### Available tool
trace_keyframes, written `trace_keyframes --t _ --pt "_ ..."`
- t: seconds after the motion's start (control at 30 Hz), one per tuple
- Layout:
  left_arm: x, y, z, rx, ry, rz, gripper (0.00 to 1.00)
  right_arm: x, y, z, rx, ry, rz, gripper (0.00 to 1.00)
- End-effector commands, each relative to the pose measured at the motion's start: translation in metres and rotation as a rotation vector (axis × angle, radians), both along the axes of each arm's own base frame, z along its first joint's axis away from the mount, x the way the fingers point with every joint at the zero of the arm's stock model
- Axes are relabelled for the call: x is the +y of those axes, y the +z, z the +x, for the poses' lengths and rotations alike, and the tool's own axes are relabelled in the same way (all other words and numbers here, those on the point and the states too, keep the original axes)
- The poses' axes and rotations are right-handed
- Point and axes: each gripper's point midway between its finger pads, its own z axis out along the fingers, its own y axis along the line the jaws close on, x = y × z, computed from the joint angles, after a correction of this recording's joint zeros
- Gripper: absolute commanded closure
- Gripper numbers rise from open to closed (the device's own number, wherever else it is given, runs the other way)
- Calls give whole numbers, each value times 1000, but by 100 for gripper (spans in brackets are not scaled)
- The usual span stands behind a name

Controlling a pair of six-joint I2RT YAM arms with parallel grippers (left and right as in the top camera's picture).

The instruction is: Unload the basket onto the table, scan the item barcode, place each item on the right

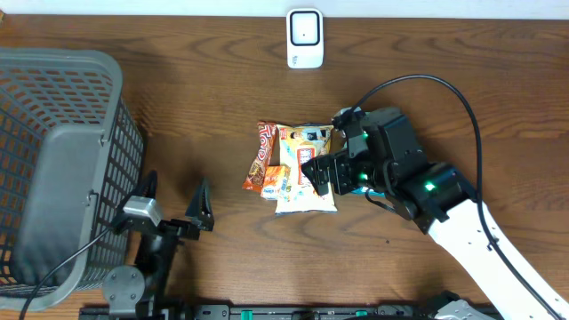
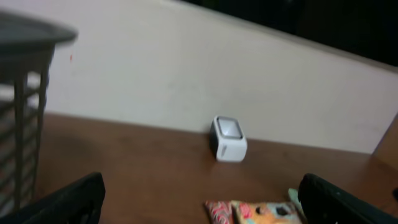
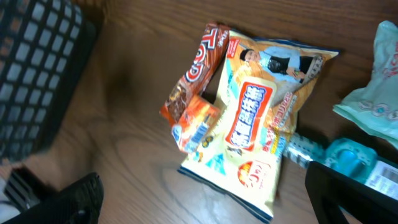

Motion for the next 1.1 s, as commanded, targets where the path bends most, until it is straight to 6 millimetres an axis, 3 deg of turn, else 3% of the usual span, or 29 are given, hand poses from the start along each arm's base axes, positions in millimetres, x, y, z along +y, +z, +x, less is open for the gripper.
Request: trace_keyframes --t 0.0,0.2,0.37,0.47,0.63,0.77,0.93,1.07 --pt "2 -34 7 80 11 -29 1 8 -8 10 79 -107 48 1" --pt "2 -72 9 178 13 -29 1 30 -48 17 231 -196 66 5" --pt "2 -76 9 193 13 -29 1 62 -70 21 259 -119 101 7" --pt "1 -76 9 193 7 -28 1 68 -80 30 252 -118 107 8" --pt "1 -74 9 159 4 89 1 68 -83 30 232 -84 86 1" --pt "0 -75 9 147 -3 152 1 68 -83 30 195 -35 62 1" --pt "-27 -73 1 103 -163 241 1 68 -84 29 177 -6 46 1" --pt "-32 -73 -1 68 -183 339 1 68 -84 29 177 -5 47 1"
